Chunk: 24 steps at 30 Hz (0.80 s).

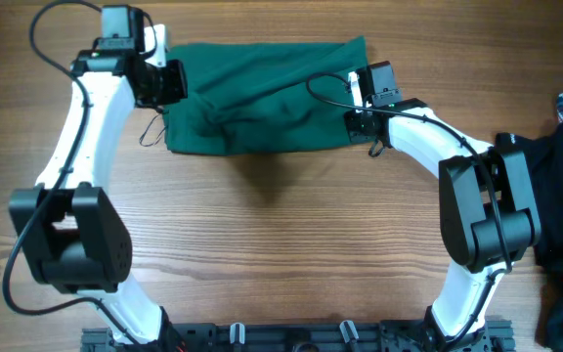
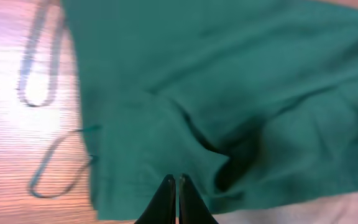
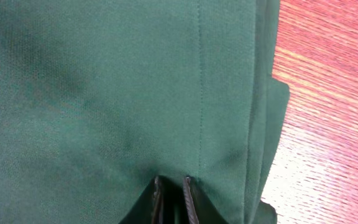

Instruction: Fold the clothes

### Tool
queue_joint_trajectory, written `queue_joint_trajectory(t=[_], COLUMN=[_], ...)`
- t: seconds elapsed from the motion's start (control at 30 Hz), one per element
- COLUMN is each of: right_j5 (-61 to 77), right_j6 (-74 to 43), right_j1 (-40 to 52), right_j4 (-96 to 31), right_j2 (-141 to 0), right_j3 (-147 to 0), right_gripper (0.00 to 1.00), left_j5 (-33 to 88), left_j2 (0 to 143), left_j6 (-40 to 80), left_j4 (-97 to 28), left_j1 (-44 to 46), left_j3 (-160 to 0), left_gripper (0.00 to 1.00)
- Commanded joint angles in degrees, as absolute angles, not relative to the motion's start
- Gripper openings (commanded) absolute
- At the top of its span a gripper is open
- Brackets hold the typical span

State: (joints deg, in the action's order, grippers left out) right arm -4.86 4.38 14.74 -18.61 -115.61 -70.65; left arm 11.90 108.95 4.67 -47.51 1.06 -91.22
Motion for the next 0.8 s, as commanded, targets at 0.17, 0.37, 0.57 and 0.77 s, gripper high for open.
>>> queue_joint_trajectory(t=[0.17, 0.37, 0.57, 0.77], right_j5=[4.5, 9.3, 12.6, 11.6], right_j6=[2.6, 4.5, 8.2, 10.3], right_j1=[14.9, 14.9, 14.9, 14.9], right_j4=[-21.3, -18.0, -12.9, -10.0], right_j2=[-109.4, -110.2, -118.1, -119.9], right_j3=[-76.8, -76.6, -76.5, -76.5], right_gripper=[0.21, 0.04, 0.04, 0.04], left_j5=[12.1, 2.6, -1.6, -2.5], left_j2=[113.3, 113.3, 114.2, 124.0], left_j6=[5.0, 5.7, 9.9, 9.9], left_j4=[-40.0, -43.1, -43.7, -39.8], left_j1=[8.8, 8.7, 8.7, 8.7], left_j3=[-90.0, -90.0, -90.0, -90.0], left_gripper=[0.04, 0.04, 0.04, 0.04])
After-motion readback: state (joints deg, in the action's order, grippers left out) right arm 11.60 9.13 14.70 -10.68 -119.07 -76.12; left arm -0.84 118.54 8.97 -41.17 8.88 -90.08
